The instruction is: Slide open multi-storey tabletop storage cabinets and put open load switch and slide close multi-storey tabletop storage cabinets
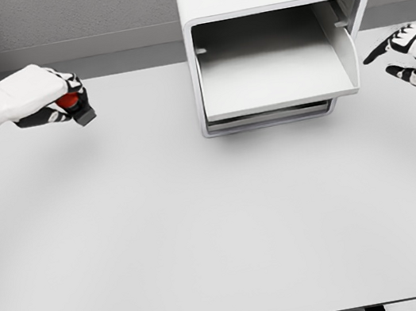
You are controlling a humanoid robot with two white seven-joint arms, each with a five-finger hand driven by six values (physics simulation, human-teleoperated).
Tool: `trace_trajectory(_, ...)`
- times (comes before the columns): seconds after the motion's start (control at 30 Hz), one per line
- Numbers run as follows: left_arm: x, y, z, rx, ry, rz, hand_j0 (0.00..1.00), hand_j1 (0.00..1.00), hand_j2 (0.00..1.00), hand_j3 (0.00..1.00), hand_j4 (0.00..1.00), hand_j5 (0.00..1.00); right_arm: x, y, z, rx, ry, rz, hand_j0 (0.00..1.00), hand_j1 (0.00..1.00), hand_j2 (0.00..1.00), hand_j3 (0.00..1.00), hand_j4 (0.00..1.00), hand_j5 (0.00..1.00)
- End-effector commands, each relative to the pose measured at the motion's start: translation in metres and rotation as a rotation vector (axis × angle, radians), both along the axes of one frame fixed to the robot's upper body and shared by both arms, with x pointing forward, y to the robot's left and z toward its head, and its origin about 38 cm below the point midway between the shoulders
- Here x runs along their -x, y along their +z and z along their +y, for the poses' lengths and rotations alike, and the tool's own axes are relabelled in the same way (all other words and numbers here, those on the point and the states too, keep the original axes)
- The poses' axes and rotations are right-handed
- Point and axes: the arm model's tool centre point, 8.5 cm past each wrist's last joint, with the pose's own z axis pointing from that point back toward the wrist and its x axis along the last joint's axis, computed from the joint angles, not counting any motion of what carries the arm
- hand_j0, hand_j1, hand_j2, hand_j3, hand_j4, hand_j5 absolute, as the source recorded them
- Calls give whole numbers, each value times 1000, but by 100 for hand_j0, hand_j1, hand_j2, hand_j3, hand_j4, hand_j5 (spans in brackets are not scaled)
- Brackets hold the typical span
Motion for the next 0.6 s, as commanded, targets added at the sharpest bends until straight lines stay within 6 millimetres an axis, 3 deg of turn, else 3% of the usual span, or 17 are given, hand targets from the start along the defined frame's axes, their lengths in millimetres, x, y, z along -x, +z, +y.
trace_trajectory(0.0, 3, 7, -13, 20, -30, -24, 41, 41, 41, 41, 41, 41, -1, 0, -10, -5, -29, 2, 58, 58, 58, 58, 58, 58)
trace_trajectory(0.2, 11, 21, -34, 34, -89, -75, 42, 42, 42, 42, 42, 42, 17, -26, -31, -5, -92, 69, 58, 58, 58, 58, 58, 58)
trace_trajectory(0.43, 12, 26, -54, 73, -129, -95, 42, 42, 42, 42, 42, 42, 34, -59, -33, -9, -104, 156, 60, 60, 60, 60, 60, 60)
trace_trajectory(0.57, 15, 31, -64, 82, -156, -116, 42, 42, 42, 42, 42, 42, 37, -72, -22, 1, -90, 166, 61, 61, 61, 61, 61, 61)
